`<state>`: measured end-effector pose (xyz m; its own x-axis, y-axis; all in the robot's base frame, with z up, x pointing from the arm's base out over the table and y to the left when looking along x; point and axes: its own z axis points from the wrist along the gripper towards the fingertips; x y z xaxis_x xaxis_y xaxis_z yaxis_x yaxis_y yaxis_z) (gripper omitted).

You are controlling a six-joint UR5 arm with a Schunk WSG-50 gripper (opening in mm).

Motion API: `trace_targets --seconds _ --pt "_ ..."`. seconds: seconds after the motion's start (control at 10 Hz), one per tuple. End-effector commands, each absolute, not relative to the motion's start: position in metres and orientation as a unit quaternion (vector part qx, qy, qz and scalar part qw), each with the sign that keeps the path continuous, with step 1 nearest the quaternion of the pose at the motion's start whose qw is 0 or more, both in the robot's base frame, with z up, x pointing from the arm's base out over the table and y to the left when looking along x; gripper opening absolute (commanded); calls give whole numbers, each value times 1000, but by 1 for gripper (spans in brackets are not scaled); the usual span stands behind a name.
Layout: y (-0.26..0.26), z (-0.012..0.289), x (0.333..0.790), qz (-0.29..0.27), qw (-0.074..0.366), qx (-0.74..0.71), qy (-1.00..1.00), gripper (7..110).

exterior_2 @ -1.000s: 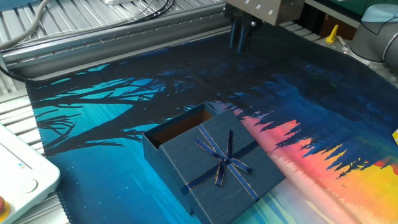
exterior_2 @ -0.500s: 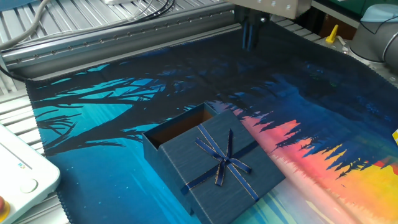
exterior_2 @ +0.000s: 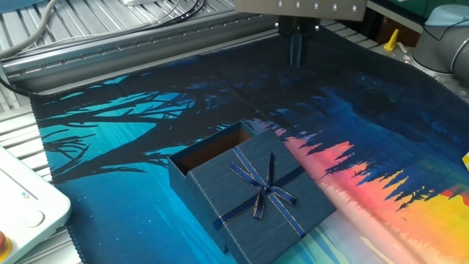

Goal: Slide the outer casing onto the gift box

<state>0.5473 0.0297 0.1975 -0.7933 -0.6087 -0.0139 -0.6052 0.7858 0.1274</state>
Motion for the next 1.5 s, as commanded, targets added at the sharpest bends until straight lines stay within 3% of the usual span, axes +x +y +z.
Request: trace_targets --seconds 0.0,1.0,1.4 --pt "31 201 549 -58 18 363 -930 7" --pt "34 200 551 -64 15 331 -941 7" --pt "21 200 542 -47 39 360 -931 7"
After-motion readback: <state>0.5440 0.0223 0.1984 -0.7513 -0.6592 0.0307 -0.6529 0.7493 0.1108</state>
